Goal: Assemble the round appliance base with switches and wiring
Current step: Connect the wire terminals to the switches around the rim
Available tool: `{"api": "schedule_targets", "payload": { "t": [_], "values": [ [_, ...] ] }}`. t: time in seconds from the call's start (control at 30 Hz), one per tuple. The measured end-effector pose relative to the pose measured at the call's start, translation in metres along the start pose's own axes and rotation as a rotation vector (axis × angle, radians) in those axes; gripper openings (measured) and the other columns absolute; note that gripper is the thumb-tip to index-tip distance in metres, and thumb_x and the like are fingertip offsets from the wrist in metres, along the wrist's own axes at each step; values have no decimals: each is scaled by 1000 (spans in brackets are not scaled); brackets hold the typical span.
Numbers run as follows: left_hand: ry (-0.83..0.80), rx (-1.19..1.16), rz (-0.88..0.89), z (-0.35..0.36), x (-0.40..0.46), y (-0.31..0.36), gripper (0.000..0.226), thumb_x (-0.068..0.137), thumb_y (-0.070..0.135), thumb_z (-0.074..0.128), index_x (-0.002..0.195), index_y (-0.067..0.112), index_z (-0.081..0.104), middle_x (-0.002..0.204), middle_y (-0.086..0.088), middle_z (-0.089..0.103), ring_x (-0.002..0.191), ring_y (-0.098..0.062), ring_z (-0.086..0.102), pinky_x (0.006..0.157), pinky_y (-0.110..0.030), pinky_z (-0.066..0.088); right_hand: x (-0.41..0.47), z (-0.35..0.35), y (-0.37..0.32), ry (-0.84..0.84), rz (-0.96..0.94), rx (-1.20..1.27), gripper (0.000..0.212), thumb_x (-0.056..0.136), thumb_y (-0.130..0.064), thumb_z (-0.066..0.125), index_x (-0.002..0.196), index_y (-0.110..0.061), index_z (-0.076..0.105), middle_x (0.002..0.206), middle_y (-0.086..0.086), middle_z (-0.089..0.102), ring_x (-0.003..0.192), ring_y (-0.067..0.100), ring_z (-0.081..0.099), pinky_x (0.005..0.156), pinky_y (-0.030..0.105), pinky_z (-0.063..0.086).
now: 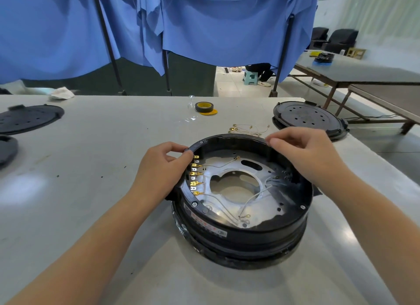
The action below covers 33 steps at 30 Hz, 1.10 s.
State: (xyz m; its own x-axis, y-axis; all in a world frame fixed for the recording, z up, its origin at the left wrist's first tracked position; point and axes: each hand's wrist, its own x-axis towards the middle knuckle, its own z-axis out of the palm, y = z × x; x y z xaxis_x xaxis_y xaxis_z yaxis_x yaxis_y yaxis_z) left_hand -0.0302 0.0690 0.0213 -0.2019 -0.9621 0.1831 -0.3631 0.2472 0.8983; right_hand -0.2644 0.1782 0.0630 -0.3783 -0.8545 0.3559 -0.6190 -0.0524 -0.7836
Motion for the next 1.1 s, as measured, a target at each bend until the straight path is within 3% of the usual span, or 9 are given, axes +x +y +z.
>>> {"api": "schedule_targets", "payload": {
  "t": [0.1, 0.23, 0.33, 0.4, 0.57, 0.67, 0.77, 0.9, 1.1],
  "values": [
    [7, 23, 12, 0, 0, 1, 6, 84, 34, 67, 82, 29, 69, 61, -1, 71, 52, -20, 65, 41, -14, 43, -9, 6, 13, 43, -1, 20, 16, 88, -15, 64, 87, -29, 74, 85, -16, 71, 84, -6, 64, 75, 8, 49],
    [-8, 48, 50, -1, -1, 1, 4, 85, 33, 66, 85, 29, 68, 59, -6, 69, 49, -20, 62, 51, -27, 47, -14, 10, 19, 186, 65, 257, 25, 90, -2, 57, 93, -21, 74, 86, -11, 71, 80, -7, 65, 68, 7, 49],
    [75, 240, 202, -6, -3, 7, 12, 85, 31, 66, 97, 30, 64, 50, 6, 55, 50, -6, 52, 54, -23, 38, -14, 10, 27, 177, 145, 261, 43, 87, 8, 46, 105, -23, 70, 99, -7, 69, 93, -4, 63, 76, 15, 50],
    [112, 393, 310, -7, -11, 18, 22, 85, 29, 65, 107, 29, 62, 57, 8, 52, 58, -7, 53, 56, -22, 37, -12, 9, 30, 137, 190, 296, 50, 85, 12, 40, 105, -23, 69, 100, -7, 69, 87, -6, 64, 68, 10, 50],
    [-146, 480, 453, 14, -36, 53, 14, 85, 35, 61, 97, 31, 66, 74, 14, 58, 73, -2, 54, 64, -17, 40, -10, 10, 34, 116, 179, 276, 50, 81, 11, 39, 93, -25, 71, 92, -10, 71, 75, -4, 64, 57, 5, 46],
    [-393, 486, 448, 39, -43, 71, 18, 89, 38, 58, 105, 33, 66, 86, 16, 59, 78, 2, 52, 70, -17, 41, -8, 12, 38, 133, 180, 253, 48, 80, 9, 40, 91, -26, 72, 91, 0, 73, 84, 26, 61, 71, 32, 55],
    [-561, 480, 382, 68, -34, 85, 26, 94, 33, 53, 116, 28, 65, 101, 13, 65, 79, 0, 54, 75, -22, 46, -6, 13, 38, 128, 151, 240, 45, 80, 8, 41, 86, -25, 72, 94, -14, 68, 87, 24, 59, 70, 29, 53],
    [-629, 577, 338, 96, -14, 94, 21, 91, 24, 55, 102, 17, 72, 96, -3, 72, 89, -18, 66, 81, -37, 55, -6, 13, 36, 120, 176, 274, 41, 81, 7, 42, 90, -20, 73, 90, -16, 67, 88, 32, 59, 73, 43, 53],
    [-593, 634, 294, 111, -6, 89, 9, 83, 22, 69, 89, 17, 72, 84, 0, 69, 81, -18, 64, 67, -28, 50, -6, 11, 34, 94, 179, 275, 39, 84, 6, 43, 91, -19, 72, 96, -18, 64, 91, 24, 56, 75, 35, 48]
  ]
}}
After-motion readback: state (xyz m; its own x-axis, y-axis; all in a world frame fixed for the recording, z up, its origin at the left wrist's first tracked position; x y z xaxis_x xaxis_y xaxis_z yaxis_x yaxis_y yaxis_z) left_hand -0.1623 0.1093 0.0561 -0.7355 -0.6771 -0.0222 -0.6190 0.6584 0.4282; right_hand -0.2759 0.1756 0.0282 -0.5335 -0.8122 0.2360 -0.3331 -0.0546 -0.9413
